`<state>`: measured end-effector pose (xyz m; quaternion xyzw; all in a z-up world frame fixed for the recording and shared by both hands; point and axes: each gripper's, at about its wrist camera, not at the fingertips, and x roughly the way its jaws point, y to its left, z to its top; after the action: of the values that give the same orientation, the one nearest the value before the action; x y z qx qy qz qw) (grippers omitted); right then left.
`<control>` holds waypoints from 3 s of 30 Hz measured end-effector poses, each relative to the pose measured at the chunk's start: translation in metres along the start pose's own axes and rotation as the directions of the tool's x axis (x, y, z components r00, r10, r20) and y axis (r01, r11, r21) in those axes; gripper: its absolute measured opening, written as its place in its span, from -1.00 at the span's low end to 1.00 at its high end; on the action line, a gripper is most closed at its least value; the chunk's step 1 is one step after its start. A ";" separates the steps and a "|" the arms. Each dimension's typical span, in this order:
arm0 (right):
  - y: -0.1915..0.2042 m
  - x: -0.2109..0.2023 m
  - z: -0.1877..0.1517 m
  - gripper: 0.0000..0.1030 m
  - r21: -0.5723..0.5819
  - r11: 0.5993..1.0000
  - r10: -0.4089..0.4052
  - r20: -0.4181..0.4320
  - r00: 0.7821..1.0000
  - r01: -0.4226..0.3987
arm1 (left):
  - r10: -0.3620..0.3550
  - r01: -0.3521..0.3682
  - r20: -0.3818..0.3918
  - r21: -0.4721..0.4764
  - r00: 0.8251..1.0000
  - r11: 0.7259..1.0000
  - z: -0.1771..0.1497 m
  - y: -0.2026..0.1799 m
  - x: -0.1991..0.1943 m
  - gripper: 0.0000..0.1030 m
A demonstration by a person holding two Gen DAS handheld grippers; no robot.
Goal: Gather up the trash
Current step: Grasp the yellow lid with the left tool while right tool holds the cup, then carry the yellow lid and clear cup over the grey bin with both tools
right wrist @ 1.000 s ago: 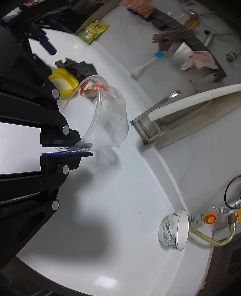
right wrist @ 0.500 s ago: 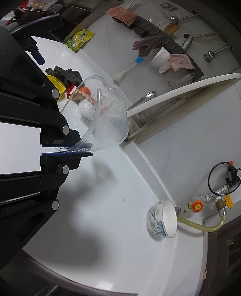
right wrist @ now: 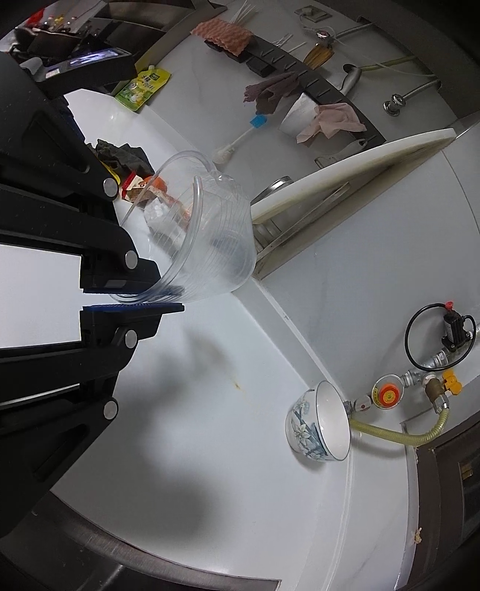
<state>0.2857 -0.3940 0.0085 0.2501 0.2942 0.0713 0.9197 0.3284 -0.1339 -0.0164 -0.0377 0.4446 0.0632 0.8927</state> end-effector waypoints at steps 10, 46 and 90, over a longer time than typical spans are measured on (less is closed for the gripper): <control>0.002 -0.004 0.002 -0.92 -0.007 1.000 0.013 0.016 1.000 -0.013 | 0.050 -0.052 -0.042 -0.032 0.998 0.998 0.008 0.001 0.021 0.88; 0.018 0.005 -0.009 -0.92 -0.049 0.999 -0.002 -0.027 1.000 0.001 | 0.009 -0.024 0.110 0.135 0.994 0.991 -0.029 0.041 -0.058 0.41; 0.149 -0.231 -0.297 -0.93 -0.214 0.969 -0.144 -0.071 0.987 0.126 | -0.251 0.201 0.158 0.278 0.955 0.939 -0.257 0.168 -0.201 0.41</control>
<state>-0.0721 -0.2055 -0.0079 0.1282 0.3406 0.0499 0.9301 -0.0190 -0.0158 -0.0129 0.0342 0.3542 -0.0953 0.9297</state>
